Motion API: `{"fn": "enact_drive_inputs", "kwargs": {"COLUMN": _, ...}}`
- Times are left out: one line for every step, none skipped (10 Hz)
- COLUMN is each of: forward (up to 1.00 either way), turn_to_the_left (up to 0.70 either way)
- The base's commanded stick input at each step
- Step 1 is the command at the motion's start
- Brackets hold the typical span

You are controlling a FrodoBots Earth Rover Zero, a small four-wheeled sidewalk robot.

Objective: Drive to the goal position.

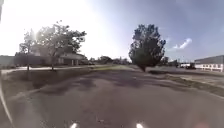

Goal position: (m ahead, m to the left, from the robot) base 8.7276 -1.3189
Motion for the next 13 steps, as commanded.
{"fn": "enact_drive_inputs", "kwargs": {"forward": 0.7, "turn_to_the_left": 0.0}}
{"fn": "enact_drive_inputs", "kwargs": {"forward": 0.7, "turn_to_the_left": 0.0}}
{"fn": "enact_drive_inputs", "kwargs": {"forward": 0.7, "turn_to_the_left": 0.0}}
{"fn": "enact_drive_inputs", "kwargs": {"forward": 0.7, "turn_to_the_left": 0.0}}
{"fn": "enact_drive_inputs", "kwargs": {"forward": 0.7, "turn_to_the_left": 0.0}}
{"fn": "enact_drive_inputs", "kwargs": {"forward": 0.7, "turn_to_the_left": 0.0}}
{"fn": "enact_drive_inputs", "kwargs": {"forward": 0.7, "turn_to_the_left": 0.0}}
{"fn": "enact_drive_inputs", "kwargs": {"forward": 0.7, "turn_to_the_left": 0.0}}
{"fn": "enact_drive_inputs", "kwargs": {"forward": 0.7, "turn_to_the_left": 0.0}}
{"fn": "enact_drive_inputs", "kwargs": {"forward": 0.7, "turn_to_the_left": 0.0}}
{"fn": "enact_drive_inputs", "kwargs": {"forward": 0.7, "turn_to_the_left": 0.0}}
{"fn": "enact_drive_inputs", "kwargs": {"forward": 0.7, "turn_to_the_left": 0.0}}
{"fn": "enact_drive_inputs", "kwargs": {"forward": 0.7, "turn_to_the_left": 0.0}}
